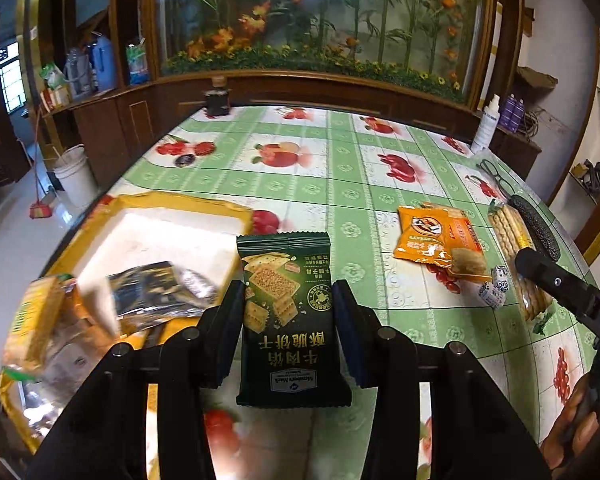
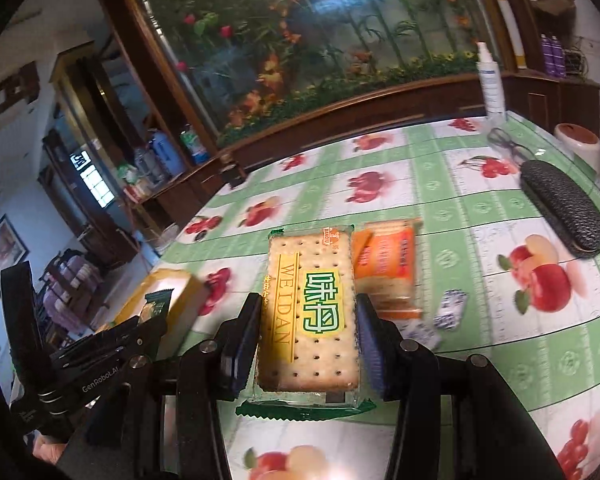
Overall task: Organize snacks
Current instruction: 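Carry the green packet and biscuit pack into the tray box and release both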
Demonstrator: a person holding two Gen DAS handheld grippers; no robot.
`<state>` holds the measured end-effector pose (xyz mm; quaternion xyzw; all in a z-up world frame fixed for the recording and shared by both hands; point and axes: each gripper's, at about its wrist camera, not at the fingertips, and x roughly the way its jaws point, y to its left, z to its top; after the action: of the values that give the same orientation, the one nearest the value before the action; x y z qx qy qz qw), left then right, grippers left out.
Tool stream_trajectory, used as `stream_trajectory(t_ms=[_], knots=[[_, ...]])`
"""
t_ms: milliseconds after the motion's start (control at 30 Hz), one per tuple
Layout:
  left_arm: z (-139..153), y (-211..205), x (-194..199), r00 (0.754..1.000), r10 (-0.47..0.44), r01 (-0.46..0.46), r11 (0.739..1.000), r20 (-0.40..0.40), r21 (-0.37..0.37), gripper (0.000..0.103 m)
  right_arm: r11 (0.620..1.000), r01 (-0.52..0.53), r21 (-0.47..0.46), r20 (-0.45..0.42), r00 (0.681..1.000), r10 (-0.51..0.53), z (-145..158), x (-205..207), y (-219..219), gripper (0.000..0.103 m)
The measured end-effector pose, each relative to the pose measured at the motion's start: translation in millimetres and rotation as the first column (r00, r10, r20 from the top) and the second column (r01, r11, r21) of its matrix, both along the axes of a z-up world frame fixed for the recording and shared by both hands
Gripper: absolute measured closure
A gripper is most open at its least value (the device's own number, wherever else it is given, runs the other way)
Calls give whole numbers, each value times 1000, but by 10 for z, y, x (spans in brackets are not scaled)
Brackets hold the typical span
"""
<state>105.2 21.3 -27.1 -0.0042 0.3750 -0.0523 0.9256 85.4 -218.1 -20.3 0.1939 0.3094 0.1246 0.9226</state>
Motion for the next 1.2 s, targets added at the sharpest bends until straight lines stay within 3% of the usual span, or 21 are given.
stream_trajectory(t_ms=[267,600,1200], knots=[[105,447,-211,996,77,-77,997,42,13,61,992,-128,7,22,992,127,150,-35,533,56],[49,1015,-307,982,188,-187,982,38,-10,61,961,-277,-9,21,961,277,215,55,1277,56],[-78,1422,-364,966,257,-257,966,10,-25,60,915,-399,-51,-31,917,398,48,355,2055,56]])
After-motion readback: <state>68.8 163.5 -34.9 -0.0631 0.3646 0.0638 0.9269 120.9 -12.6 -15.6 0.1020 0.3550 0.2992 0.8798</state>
